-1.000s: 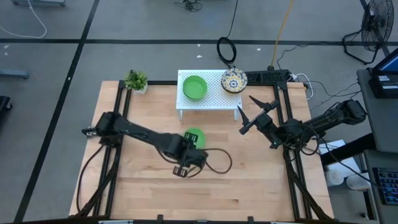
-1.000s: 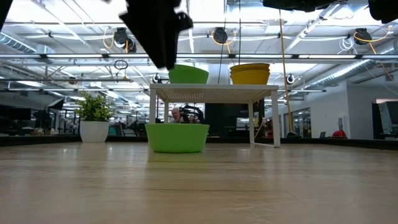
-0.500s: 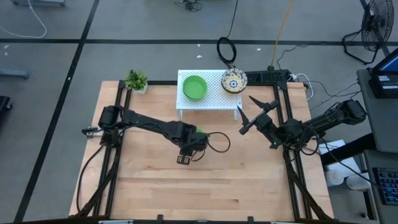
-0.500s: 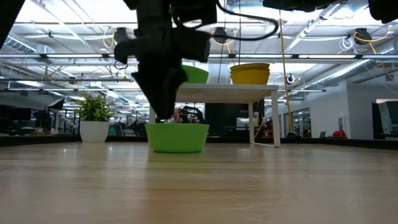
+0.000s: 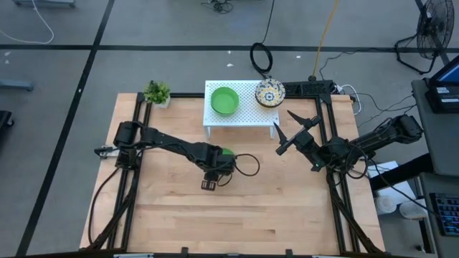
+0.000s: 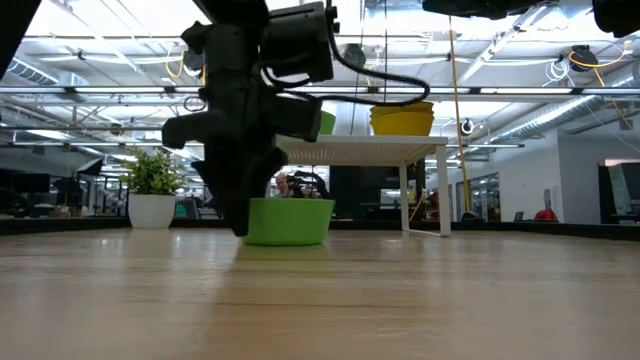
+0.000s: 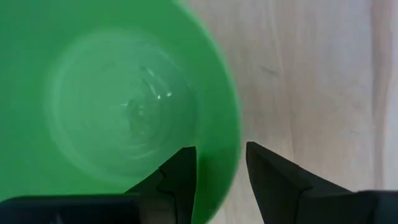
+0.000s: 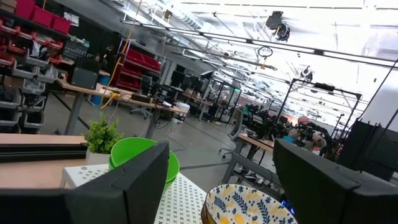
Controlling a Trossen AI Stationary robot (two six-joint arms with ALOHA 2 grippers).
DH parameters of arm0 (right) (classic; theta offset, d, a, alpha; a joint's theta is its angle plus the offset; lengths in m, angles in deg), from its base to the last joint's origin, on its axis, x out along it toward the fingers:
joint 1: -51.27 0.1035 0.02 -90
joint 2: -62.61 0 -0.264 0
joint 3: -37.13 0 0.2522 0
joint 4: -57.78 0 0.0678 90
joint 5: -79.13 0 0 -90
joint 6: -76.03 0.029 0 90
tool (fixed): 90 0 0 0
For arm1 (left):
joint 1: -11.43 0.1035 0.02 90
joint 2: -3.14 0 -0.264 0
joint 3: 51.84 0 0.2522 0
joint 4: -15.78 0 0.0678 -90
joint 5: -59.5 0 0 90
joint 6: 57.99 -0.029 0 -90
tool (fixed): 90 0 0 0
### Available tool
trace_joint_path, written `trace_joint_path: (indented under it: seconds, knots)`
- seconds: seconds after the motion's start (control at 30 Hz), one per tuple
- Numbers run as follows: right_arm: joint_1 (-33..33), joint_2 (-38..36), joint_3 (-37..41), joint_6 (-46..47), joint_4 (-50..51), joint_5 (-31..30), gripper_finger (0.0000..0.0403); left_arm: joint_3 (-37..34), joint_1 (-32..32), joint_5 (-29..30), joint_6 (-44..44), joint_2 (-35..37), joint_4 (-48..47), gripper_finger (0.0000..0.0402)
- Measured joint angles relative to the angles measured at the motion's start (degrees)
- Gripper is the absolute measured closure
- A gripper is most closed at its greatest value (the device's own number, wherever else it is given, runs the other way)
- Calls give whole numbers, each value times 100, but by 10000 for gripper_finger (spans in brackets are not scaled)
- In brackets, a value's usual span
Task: Pick & Place Mini bowls
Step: Stack the green bowl on top of the green bowls on the shelf
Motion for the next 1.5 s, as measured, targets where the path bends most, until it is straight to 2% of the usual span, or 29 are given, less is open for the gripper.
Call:
trace_joint_path:
  seconds: [0.2, 0.87, 0.97, 1.03, 1.17, 1.23, 1.5]
  knots:
    - [0, 0, 0, 2, 0, 2, 129, -198, 0, 0, 96, 0, 200, 257]
    - [0, 0, 0, 4, 0, 3, 129, -203, 0, 22, 145, 0, 254, 257]
    - [2, 0, 0, 4, 0, 0, 129, -113, 0, 61, 239, 1, -35, 266]
    - [0, 0, 0, 4, 0, -2, 129, 96, -22, 62, 385, 32, -509, 293]
    - [2, 0, 0, 4, -2, -2, 129, 790, -50, 41, 926, 48, -1612, 384]
    - [0, 0, 0, 4, -2, -2, 129, 1163, -64, 199, 1239, 51, -2067, 389]
    - [1, 0, 0, 4, -2, -13, 129, 3088, -400, 1353, 1070, 50, -3648, 396]
